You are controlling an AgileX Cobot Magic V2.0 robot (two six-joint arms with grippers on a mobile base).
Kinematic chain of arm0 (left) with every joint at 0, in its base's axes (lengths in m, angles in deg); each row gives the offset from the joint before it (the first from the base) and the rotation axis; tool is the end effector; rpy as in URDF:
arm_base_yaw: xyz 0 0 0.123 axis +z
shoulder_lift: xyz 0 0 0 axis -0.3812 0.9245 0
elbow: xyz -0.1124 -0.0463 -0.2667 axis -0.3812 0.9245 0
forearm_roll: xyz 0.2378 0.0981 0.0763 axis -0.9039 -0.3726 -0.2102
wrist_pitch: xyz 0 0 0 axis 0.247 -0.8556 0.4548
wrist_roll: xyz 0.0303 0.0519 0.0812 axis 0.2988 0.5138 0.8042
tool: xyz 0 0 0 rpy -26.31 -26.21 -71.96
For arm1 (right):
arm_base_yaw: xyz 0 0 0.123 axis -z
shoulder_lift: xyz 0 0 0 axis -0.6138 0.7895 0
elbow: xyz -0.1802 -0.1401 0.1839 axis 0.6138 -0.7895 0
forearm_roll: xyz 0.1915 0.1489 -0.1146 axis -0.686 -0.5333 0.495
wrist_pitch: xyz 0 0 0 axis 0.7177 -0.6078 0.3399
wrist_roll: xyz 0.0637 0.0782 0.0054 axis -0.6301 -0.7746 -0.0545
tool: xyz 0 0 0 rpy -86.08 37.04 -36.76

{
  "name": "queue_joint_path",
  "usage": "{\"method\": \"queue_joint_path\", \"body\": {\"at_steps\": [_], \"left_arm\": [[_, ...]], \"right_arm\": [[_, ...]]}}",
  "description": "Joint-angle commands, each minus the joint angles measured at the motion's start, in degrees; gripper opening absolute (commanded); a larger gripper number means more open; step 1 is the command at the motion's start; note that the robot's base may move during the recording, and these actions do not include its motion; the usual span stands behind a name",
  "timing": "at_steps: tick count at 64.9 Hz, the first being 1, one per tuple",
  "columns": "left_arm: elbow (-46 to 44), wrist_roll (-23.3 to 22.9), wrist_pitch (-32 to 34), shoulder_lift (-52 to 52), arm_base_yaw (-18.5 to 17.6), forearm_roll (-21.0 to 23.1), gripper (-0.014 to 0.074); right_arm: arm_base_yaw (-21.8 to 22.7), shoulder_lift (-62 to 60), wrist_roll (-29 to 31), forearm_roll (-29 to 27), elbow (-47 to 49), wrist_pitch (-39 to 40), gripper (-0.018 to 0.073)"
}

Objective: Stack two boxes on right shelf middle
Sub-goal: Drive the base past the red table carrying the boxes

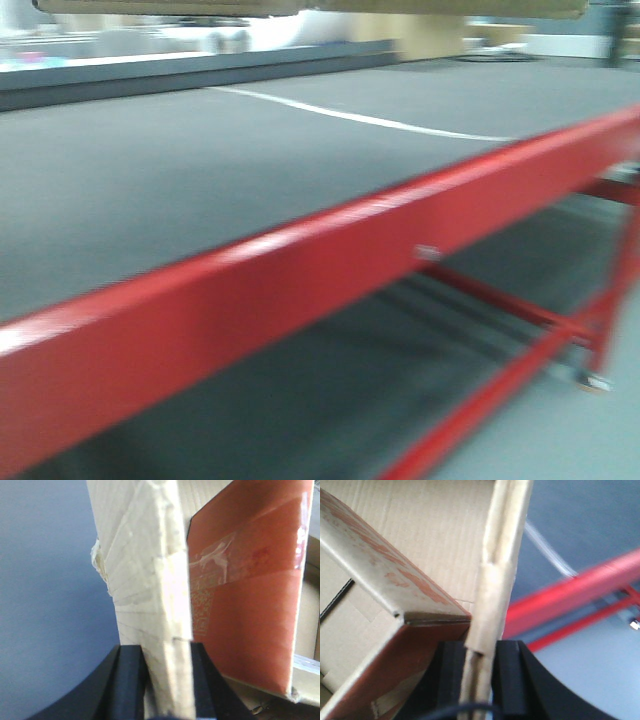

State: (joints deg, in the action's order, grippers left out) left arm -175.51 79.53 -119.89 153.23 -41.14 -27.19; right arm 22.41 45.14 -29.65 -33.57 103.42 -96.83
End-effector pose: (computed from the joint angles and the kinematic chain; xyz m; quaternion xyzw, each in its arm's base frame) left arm 0.2655 -0.0909 0.5266 0.0792 0.8817 -0.1141 0.4508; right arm 0.2638 0.0898 0.5066 -0.1433 0.8639 0.1414 0.4618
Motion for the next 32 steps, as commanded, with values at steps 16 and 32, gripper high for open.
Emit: {"method": "queue_joint_path", "body": {"at_steps": [16,32], "left_arm": [[-0.9,0.4,2.5,-1.0,0.1,1.2,-0.0111],[-0.9,0.4,2.5,-1.0,0.1,1.2,-0.0111]], "right_arm": [[0.5,-0.5,0.2,1.8,0.5,2.2,-0.0162],[0.5,-0.5,0.2,1.8,0.5,2.2,-0.0162]]}}
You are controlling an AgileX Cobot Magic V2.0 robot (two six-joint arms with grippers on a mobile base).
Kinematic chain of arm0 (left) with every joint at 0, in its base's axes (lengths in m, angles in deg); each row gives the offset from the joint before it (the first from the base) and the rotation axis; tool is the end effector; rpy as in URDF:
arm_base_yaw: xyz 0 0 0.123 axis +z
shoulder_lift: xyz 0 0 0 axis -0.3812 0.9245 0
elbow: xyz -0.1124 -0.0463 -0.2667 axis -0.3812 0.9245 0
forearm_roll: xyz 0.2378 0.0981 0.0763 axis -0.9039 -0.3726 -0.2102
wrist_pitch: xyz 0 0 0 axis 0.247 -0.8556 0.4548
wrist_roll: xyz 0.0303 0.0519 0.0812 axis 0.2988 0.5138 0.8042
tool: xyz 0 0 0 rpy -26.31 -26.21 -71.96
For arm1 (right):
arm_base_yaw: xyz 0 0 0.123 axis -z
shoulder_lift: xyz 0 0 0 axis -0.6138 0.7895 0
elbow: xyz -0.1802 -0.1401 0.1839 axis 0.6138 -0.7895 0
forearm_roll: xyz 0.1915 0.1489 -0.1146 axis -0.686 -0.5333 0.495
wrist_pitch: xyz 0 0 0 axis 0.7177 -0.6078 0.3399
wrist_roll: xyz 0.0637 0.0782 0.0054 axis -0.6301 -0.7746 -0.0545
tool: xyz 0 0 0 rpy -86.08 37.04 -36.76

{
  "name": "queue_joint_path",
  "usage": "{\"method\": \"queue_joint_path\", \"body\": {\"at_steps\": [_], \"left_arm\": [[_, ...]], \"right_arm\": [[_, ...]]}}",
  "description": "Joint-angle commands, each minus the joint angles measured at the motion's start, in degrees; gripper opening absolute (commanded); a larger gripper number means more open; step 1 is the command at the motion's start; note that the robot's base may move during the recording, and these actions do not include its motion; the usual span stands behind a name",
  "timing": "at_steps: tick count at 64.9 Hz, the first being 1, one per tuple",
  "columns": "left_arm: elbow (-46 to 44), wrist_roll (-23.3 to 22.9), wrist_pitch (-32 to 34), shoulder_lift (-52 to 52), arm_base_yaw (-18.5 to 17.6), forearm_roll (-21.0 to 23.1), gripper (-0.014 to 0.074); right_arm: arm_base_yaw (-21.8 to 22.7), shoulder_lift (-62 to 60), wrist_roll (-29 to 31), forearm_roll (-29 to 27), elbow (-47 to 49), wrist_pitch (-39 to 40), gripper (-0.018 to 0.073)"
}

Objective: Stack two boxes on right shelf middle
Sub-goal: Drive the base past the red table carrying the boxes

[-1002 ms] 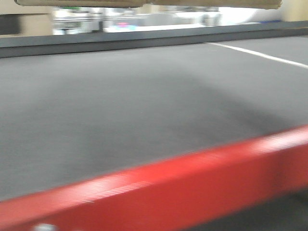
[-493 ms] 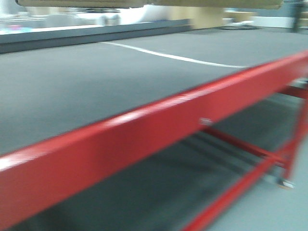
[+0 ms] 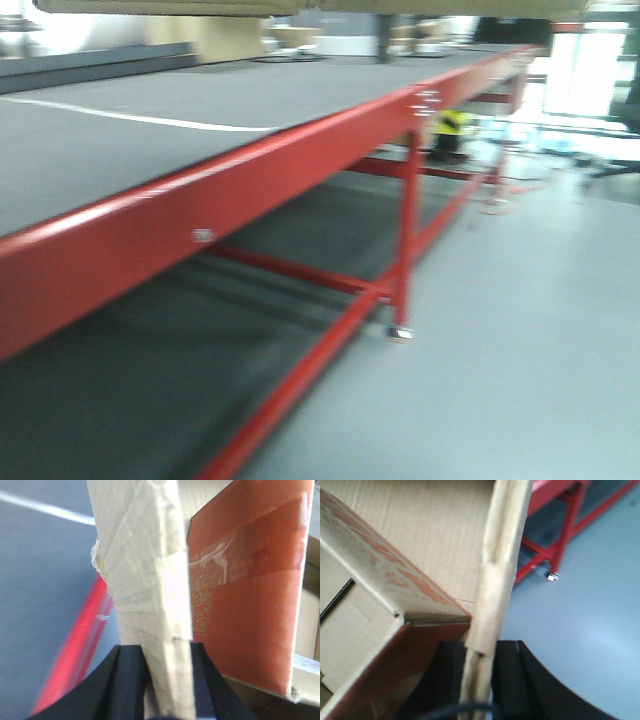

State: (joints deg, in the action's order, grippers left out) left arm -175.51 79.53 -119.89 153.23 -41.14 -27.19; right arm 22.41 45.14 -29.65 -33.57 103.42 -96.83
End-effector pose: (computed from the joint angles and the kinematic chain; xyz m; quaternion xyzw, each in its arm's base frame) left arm 0.2655 -0.0909 0.5266 0.0792 0.8817 -0.1141 0.4508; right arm 0.2638 0.0898 0.5066 -0.1433 0.8639 0.1414 0.4618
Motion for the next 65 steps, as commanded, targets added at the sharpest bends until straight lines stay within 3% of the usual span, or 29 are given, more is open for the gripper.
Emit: {"method": "queue_joint_path", "body": {"at_steps": [1,65], "left_arm": [[-0.9,0.4,2.5,-1.0,0.1,1.2,-0.0111],[-0.9,0.4,2.5,-1.0,0.1,1.0,-0.0111]], "right_arm": [[0.5,-0.5,0.2,1.8,0.5,2.2,-0.0162],[0.5,-0.5,0.2,1.8,0.5,2.2,-0.0162]]}}
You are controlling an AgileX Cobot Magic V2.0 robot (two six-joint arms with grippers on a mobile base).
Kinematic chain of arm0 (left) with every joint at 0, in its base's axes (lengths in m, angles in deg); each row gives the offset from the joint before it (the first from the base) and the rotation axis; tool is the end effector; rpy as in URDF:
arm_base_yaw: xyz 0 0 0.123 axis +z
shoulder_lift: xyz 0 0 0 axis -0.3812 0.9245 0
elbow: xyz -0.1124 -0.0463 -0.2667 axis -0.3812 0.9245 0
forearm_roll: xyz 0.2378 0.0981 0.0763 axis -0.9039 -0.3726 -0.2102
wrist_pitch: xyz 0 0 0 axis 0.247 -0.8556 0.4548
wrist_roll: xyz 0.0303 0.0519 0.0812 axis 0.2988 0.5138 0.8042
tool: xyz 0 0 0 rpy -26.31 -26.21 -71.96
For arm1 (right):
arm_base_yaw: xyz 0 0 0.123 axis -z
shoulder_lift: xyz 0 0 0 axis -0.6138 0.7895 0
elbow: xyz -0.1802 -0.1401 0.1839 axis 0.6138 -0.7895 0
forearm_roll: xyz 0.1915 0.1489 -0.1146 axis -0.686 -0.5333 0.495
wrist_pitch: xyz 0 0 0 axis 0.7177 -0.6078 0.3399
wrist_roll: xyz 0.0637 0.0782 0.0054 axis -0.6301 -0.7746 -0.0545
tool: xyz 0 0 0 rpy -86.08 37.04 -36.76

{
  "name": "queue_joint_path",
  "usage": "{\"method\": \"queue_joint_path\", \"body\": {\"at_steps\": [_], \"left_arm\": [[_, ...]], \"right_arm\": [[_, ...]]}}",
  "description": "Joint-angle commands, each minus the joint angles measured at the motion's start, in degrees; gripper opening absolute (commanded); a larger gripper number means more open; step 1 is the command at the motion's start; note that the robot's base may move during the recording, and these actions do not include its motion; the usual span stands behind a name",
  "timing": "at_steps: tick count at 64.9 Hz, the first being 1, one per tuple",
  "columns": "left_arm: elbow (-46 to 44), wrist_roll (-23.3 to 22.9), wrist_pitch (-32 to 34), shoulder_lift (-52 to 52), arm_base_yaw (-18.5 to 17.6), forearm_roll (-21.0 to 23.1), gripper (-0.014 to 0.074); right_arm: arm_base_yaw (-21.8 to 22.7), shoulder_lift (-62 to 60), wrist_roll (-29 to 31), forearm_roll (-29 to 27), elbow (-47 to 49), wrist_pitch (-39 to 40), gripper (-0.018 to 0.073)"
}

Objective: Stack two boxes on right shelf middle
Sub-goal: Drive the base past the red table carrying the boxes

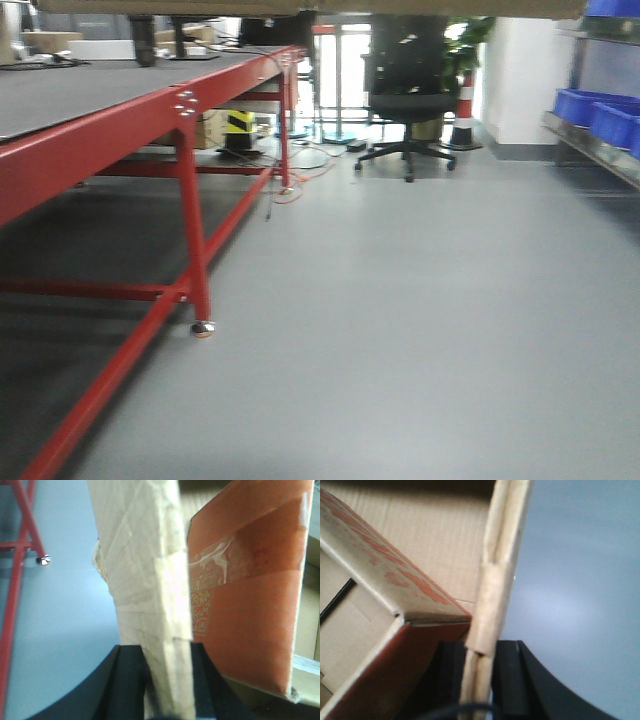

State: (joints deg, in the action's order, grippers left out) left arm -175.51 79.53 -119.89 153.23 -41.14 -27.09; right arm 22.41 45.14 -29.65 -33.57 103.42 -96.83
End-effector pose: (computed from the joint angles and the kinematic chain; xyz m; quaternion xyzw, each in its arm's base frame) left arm 0.2655 -0.0910 0.5266 0.0793 0.8817 -0.1150 0.4506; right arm 0.2638 0.0898 0.5066 -0.1433 0.8639 0.1414 0.4618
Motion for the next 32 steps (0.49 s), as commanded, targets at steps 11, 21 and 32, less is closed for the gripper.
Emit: {"method": "queue_joint_path", "body": {"at_steps": [11,21,32], "left_arm": [[-0.9,0.4,2.5,-1.0,0.1,0.6,-0.0111],[-0.9,0.4,2.5,-1.0,0.1,0.4,-0.0111],[-0.9,0.4,2.5,-1.0,0.1,0.4,-0.0111]], "right_arm": [[0.5,-0.5,0.2,1.8,0.5,2.2,-0.0162],[0.5,-0.5,0.2,1.8,0.5,2.2,-0.0162],[0.5,-0.5,0.2,1.8,0.5,2.2,-0.0162]]}}
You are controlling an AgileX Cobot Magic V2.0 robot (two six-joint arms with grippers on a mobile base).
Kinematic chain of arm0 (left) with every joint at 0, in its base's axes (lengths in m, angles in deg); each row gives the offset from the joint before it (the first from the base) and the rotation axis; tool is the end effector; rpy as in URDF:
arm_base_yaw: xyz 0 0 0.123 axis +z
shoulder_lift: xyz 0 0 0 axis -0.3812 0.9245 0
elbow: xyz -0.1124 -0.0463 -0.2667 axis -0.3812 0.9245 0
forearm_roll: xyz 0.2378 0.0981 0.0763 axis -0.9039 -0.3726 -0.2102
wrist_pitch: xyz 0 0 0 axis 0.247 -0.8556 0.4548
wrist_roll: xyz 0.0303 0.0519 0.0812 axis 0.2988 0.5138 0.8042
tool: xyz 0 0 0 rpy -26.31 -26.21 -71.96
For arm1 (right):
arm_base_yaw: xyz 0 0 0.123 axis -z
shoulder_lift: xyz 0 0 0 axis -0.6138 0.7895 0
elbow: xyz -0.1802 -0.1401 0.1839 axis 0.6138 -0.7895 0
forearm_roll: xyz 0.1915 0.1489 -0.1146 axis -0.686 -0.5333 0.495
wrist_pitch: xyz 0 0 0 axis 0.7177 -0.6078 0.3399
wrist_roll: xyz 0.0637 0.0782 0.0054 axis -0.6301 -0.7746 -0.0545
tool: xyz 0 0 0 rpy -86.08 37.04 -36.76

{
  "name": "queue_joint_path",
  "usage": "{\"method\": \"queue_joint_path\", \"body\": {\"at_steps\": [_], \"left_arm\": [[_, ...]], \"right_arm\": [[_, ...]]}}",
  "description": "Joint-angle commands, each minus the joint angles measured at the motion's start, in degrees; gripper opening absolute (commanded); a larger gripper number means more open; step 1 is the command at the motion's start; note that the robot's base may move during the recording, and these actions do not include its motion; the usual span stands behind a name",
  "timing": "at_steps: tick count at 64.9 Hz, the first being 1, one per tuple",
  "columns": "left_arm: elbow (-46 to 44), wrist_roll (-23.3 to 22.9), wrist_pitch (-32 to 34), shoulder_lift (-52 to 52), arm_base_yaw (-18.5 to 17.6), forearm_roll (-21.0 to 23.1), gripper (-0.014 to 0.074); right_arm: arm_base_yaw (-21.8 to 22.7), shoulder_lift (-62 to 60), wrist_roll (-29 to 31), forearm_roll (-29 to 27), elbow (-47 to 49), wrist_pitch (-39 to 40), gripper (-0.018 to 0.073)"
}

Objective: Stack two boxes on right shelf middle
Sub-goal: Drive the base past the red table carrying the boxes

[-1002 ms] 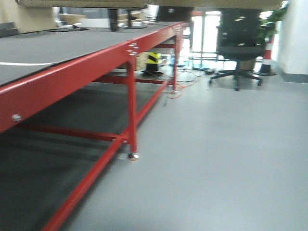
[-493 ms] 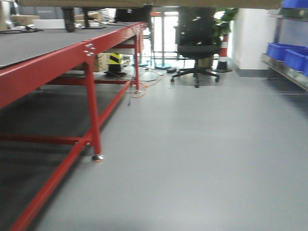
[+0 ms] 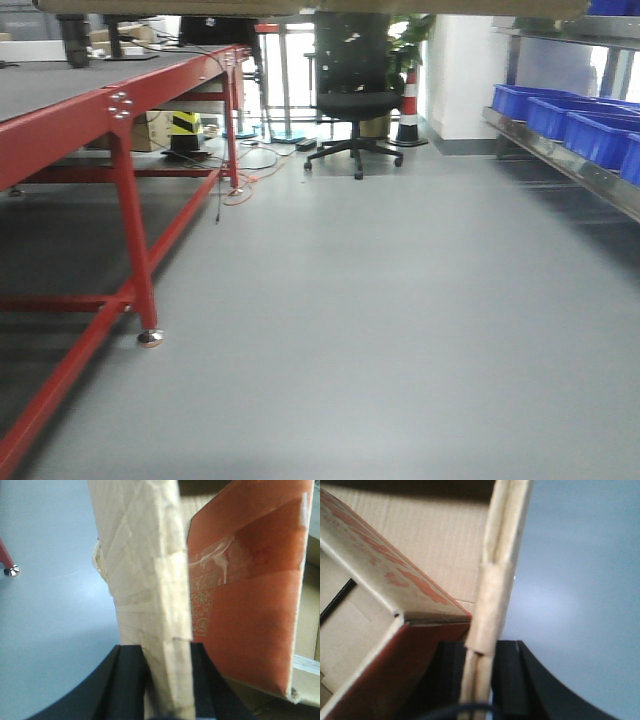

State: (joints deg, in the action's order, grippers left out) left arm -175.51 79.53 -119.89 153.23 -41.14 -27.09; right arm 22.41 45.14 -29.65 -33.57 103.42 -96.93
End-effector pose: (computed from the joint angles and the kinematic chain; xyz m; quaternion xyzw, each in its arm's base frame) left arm 0.2655 -0.0910 0.5266 0.0793 0.8817 -0.1150 0.4506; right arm 0.2637 0.0898 0.5065 -0.1434 0.8643 0.1413 0.4610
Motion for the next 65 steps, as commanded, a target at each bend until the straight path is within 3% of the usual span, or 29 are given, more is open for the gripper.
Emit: {"method": "queue_joint_path", "body": {"at_steps": [1,65], "left_arm": [[-0.9,0.4,2.5,-1.0,0.1,0.4,-0.0111],[-0.9,0.4,2.5,-1.0,0.1,0.0,-0.0111]], "right_arm": [[0.5,-0.5,0.2,1.8,0.5,2.3,-0.0162],[0.5,-0.5,0.2,1.8,0.5,2.3,-0.0162]]}}
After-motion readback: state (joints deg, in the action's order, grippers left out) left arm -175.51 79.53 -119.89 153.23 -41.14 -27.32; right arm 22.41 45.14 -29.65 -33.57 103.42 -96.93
